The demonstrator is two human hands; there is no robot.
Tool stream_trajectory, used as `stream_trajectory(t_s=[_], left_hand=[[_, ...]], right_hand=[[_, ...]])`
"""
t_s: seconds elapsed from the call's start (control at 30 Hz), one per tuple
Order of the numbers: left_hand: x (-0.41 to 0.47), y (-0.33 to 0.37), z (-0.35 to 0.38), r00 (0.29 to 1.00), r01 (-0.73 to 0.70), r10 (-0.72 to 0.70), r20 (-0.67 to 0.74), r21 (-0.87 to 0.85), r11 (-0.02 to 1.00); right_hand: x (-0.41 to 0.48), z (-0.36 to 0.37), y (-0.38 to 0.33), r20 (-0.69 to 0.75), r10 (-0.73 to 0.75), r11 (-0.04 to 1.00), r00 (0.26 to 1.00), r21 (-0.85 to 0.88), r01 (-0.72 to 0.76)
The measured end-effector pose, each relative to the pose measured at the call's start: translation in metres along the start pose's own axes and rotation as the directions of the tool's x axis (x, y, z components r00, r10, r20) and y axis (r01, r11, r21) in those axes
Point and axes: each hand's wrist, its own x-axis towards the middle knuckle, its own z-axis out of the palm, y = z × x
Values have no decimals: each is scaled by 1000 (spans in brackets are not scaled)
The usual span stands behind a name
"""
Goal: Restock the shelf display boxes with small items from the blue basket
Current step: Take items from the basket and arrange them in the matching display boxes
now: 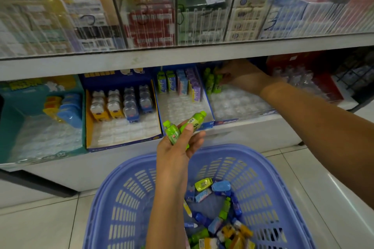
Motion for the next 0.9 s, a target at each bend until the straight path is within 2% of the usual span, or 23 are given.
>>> stream_trajectory(t_s=[0.23, 0.33, 0.37, 0.4, 0.47, 0.5, 0.57, 0.67, 0.73, 0.83, 0.9], left_hand=[[-12, 8, 9, 994, 102, -97, 43, -123, 987], [-17, 11, 6, 993, 116, -114, 26, -155, 981], [-18, 11, 5, 992, 129, -126, 26, -166, 978], [-19, 12, 4, 990, 144, -141, 27, -175, 974], [-21, 13, 3, 984, 176, -172, 34, -191, 966], [-22, 13, 3, 982, 188, -183, 43, -197, 962], [-24, 14, 4, 980, 198, -190, 61, -191, 961], [-26, 14, 9, 981, 179, -168, 93, -134, 975], [-28, 14, 13, 987, 144, -141, 83, -35, 989], [-27, 13, 13, 997, 73, -76, 9, 204, 976], [-27, 14, 11, 999, 52, -52, -8, 296, 954]], right_hand=[[-9, -1, -11, -6, 74, 997, 997, -12, -74], [-31, 2, -23, -177, 28, 999, 984, -35, -35], [-42, 3, -29, -258, 29, 999, 966, 38, -20], [-54, 5, -37, -298, 46, 982, 953, 191, 12], [-86, 6, -53, -191, 23, 812, 981, 576, 92], [-103, 7, -61, -111, -34, 722, 993, 685, 101], [-129, 10, -74, -10, -131, 647, 991, 757, 93], [-140, 18, -80, -65, -122, 620, 990, 774, 127], [-138, 15, -78, -108, -89, 649, 990, 748, 140], [-122, -1, -53, -261, -43, 814, 965, 551, 185], [-98, -11, -23, -355, 93, 878, 930, 470, 92]])
